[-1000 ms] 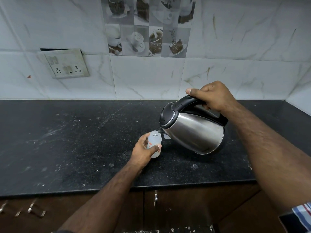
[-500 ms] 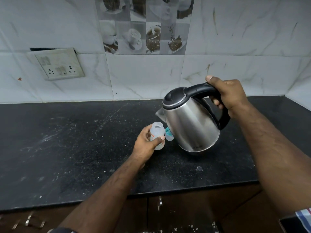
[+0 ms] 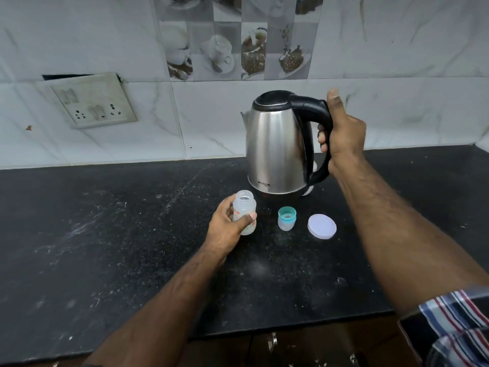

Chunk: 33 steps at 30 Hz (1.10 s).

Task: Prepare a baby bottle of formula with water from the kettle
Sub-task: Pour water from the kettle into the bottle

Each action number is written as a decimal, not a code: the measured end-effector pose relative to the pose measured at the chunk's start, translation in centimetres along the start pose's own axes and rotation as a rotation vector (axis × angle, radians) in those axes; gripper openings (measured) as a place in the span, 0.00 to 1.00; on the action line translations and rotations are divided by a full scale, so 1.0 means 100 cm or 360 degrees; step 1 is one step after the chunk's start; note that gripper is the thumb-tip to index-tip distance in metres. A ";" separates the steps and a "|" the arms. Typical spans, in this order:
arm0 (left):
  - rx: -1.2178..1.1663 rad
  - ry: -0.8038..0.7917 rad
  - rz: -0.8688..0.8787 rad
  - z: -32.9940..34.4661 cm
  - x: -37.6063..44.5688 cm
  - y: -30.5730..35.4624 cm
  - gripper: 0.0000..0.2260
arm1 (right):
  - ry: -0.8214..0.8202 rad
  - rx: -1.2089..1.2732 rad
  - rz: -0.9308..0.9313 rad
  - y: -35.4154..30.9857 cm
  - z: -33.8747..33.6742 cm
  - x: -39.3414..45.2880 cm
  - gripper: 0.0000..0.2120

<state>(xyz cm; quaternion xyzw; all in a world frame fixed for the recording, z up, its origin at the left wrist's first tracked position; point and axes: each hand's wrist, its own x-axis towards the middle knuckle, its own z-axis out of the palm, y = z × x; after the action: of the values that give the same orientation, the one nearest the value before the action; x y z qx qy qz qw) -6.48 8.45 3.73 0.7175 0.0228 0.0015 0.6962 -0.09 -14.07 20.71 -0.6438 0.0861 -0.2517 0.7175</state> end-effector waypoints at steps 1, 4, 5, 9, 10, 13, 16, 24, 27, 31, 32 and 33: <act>0.0007 0.0010 -0.0005 -0.001 0.003 -0.002 0.28 | -0.0005 0.0008 0.0014 0.006 0.008 0.004 0.29; 0.0010 0.0052 -0.0027 -0.001 0.014 -0.006 0.24 | -0.0066 -0.0005 0.0061 0.029 0.029 0.018 0.29; 0.0010 0.0064 -0.0033 0.001 0.017 -0.007 0.23 | -0.0102 -0.0020 0.0079 0.037 0.035 0.023 0.29; 0.0001 0.0148 -0.0082 0.010 0.029 -0.010 0.22 | -0.0237 -0.0124 0.0125 0.071 0.055 0.047 0.28; 0.0002 0.0163 -0.0089 0.013 0.032 -0.010 0.22 | -0.0263 -0.0152 0.0125 0.079 0.059 0.053 0.28; -0.0002 0.0212 -0.0117 0.019 0.040 -0.011 0.22 | -0.0315 -0.0215 0.0116 0.105 0.070 0.068 0.26; -0.0038 0.0224 -0.0145 0.026 0.045 -0.012 0.22 | -0.0332 -0.0279 0.0124 0.128 0.081 0.080 0.24; -0.0050 0.0272 -0.0203 0.035 0.051 -0.013 0.25 | -0.0345 -0.0417 0.0018 0.167 0.099 0.088 0.18; -0.0064 0.0286 -0.0218 0.036 0.052 -0.015 0.26 | -0.0321 -0.0435 -0.0014 0.178 0.101 0.085 0.17; -0.0094 0.0282 -0.0221 0.035 0.053 -0.016 0.27 | -0.0293 -0.0440 -0.0050 0.185 0.104 0.078 0.16; -0.0099 0.0275 -0.0220 0.034 0.052 -0.015 0.27 | -0.0309 -0.0449 -0.0058 0.186 0.105 0.076 0.15; -0.0103 0.0267 -0.0217 0.033 0.052 -0.015 0.27 | -0.0329 -0.0462 -0.0065 0.187 0.105 0.073 0.15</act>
<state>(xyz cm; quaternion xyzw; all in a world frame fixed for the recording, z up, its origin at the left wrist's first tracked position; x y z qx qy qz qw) -1.25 5.36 1.98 0.6888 0.1295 0.0149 0.7131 15.61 -7.43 5.72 -0.7645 0.0344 -0.1837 0.6169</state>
